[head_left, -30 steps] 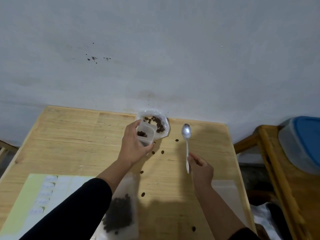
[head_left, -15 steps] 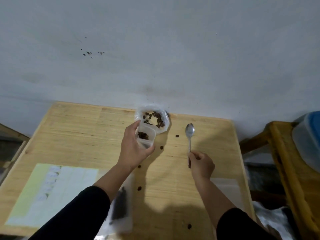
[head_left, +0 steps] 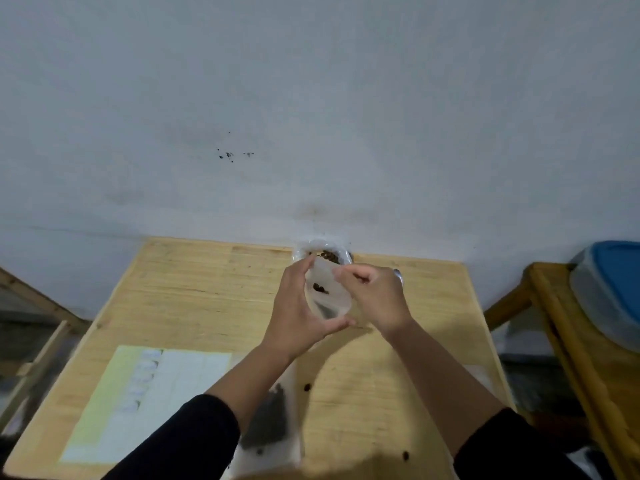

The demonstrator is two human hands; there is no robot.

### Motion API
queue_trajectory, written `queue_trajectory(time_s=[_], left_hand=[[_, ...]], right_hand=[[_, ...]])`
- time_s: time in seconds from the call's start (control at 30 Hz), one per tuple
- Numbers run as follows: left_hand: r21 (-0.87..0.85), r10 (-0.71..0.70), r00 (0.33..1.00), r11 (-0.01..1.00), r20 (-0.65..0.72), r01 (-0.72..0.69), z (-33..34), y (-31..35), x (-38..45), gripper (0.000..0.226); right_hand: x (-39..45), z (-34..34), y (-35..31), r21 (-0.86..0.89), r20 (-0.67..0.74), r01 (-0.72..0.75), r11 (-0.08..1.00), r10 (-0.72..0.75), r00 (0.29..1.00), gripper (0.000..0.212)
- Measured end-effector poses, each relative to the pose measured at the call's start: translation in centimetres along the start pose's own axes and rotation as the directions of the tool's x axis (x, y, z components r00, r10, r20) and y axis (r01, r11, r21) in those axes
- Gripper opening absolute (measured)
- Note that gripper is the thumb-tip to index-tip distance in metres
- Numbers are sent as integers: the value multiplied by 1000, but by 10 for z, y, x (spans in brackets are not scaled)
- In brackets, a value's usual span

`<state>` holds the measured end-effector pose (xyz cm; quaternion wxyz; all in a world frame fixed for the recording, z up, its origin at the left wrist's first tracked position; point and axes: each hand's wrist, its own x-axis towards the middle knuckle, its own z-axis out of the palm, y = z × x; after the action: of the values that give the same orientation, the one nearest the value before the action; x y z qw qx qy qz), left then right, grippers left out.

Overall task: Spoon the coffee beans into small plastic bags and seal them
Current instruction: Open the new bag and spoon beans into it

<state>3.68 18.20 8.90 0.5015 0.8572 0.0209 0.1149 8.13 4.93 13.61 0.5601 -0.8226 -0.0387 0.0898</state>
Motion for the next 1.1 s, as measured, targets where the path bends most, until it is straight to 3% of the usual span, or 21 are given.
queue_trajectory(time_s=[0.1, 0.27, 0.37, 0.53, 0.63, 0.8, 0.93, 1.1], left_hand=[[-8, 5, 1000, 1000, 0, -5, -26, 2, -6, 102], [-79, 12, 1000, 997, -27, -14, -69, 0, -21, 72], [-185, -30, 999, 982, -45, 21, -86, 1, -31, 56], [-277, -110, 982, 959, -153, 65, -104, -5, -46, 25], [-290, -119, 982, 954, -145, 73, -108, -5, -54, 25], [-290, 7, 995, 956, -104, -37, -114, 4, -57, 38], [-275, 73, 997, 959, 1, -70, -119, 10, -50, 29], [-259, 80, 996, 962, -30, -85, -121, 17, -47, 27]], right_hand=[[-14, 8, -19, -93, -7, 16, 996, -16, 1000, 13], [-39, 29, -47, -71, 90, -6, 997, 13, 996, 12], [-57, 42, -56, 63, 50, -26, 998, 23, 998, 26], [-94, 55, -53, 288, -13, 58, 956, -57, 998, 28], [-104, 63, -43, 243, -142, 130, 961, -97, 985, 40], [-101, 59, -43, 92, -258, 183, 979, -154, 954, 27], [-93, 47, -49, 30, -189, 179, 983, -170, 967, 26], [-91, 40, -52, 76, -114, 152, 985, -143, 983, 21]])
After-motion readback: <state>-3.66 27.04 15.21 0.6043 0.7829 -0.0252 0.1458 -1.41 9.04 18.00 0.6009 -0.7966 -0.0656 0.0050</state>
